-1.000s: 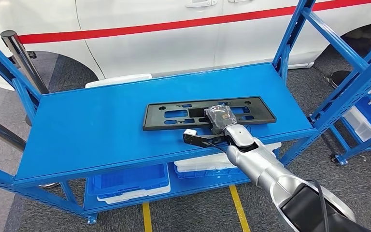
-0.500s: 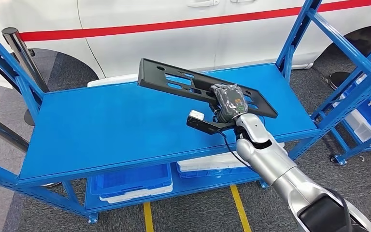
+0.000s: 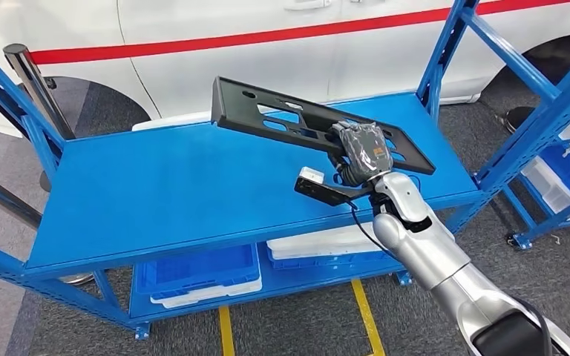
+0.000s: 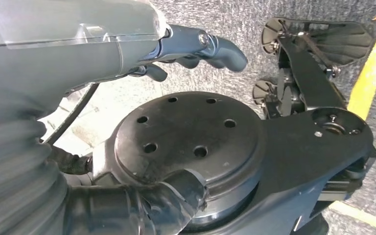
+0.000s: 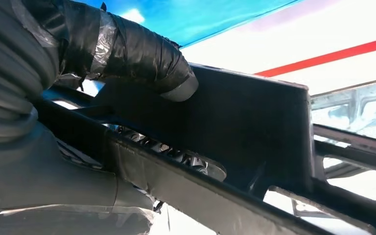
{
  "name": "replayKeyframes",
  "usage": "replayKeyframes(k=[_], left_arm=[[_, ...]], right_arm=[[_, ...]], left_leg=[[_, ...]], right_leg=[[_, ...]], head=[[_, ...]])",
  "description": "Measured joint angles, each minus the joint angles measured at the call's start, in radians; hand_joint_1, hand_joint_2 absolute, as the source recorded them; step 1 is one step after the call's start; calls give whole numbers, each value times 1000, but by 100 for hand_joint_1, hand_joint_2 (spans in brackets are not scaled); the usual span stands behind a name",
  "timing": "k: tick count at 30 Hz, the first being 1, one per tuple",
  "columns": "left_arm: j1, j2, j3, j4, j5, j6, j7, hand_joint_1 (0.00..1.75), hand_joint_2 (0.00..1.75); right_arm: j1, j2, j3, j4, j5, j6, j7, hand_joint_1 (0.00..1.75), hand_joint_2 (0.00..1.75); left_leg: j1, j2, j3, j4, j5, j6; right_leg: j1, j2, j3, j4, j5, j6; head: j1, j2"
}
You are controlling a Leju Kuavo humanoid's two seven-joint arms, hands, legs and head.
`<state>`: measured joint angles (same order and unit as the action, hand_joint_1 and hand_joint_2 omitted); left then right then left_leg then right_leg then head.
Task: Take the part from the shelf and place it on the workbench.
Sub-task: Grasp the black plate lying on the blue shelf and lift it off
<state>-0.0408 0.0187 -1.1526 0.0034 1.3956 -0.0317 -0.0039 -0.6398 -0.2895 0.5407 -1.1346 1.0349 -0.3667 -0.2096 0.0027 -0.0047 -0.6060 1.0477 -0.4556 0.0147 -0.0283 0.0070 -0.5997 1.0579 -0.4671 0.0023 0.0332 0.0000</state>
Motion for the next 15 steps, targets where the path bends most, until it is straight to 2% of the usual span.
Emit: replayKeyframes(k=[1,2,4,5,6,7,8,9,10,11,12,13,14,15], left_arm=[[-1,1,-1,0,0,0,0,0,175],[-1,3,-3,0,0,0,1,0,175],[-4,6,-6,0,0,0,1,0,175],[-6,7,-8,0,0,0,1,0,175],[-7,8,-10,0,0,-1,3,0,175],[-7,9,-12,0,0,0,4,0,175],[-7,9,-15,0,-1,0,7,0,175],[-5,11,-17,0,-1,0,9,0,175],[-3,12,-19,0,-1,1,10,0,175],[0,13,-21,-1,-1,1,11,0,175],[1,14,-23,-1,-1,1,12,0,175],[2,15,-24,-1,-1,1,12,0,175],[2,14,-26,-1,-1,1,14,0,175],[2,14,-28,-2,-1,1,17,0,175]], right_arm=[[0,0,-1,-3,0,2,0,175,175],[0,0,-1,-5,0,5,0,175,175],[0,-1,-3,-8,0,8,-1,175,175],[0,-2,-3,-8,0,9,-1,175,175],[1,-2,-3,-8,0,11,-1,175,175],[1,-2,-3,-8,-1,12,-1,175,175],[0,-2,-3,-9,-3,14,-2,175,175],[0,-2,-3,-11,-5,15,-2,175,175],[-1,-2,-3,-13,-7,17,-2,175,175],[-2,-2,-3,-15,-8,18,-3,175,175],[-2,-2,-3,-17,-9,20,-3,175,175],[-3,-3,-3,-17,-9,23,-3,175,175],[-3,-5,-3,-18,-9,26,-3,175,175],[-4,-8,-3,-18,-10,29,-4,175,175]], left_leg=[[1,0,-10,26,-26,-5],[2,1,-24,70,-65,-9],[2,0,-58,191,-146,-14],[1,0,-64,234,-166,-13],[1,0,-55,246,-167,-10],[0,-2,-29,221,-151,-5],[-1,-9,14,163,-124,3],[-2,-26,59,91,-105,14],[-3,-42,96,28,-92,21],[-4,-57,119,-14,-86,25],[-6,-63,126,-34,-86,27],[-7,-57,125,-41,-77,26],[-5,-44,123,-50,-66,27],[-3,-31,120,-61,-52,32]], right_leg=[[-1,1,-5,-4,7,-9],[-2,3,-11,-6,14,-17],[2,9,-28,-6,28,-23],[4,14,-39,-5,36,-24],[7,20,-49,-5,44,-23],[10,28,-58,-5,52,-23],[12,38,-66,-4,60,-21],[14,46,-74,-5,68,-19],[15,55,-80,-6,77,-16],[14,63,-85,-8,87,-11],[12,72,-88,-13,98,-5],[10,82,-90,-20,110,3],[10,85,-92,-25,116,9],[12,77,-98,-20,106,13]], head=[[0,0],[0,0],[0,0],[0,0],[0,0],[0,0],[0,0],[0,0],[0,0],[0,0],[0,0],[0,0],[0,0],[1,0]])
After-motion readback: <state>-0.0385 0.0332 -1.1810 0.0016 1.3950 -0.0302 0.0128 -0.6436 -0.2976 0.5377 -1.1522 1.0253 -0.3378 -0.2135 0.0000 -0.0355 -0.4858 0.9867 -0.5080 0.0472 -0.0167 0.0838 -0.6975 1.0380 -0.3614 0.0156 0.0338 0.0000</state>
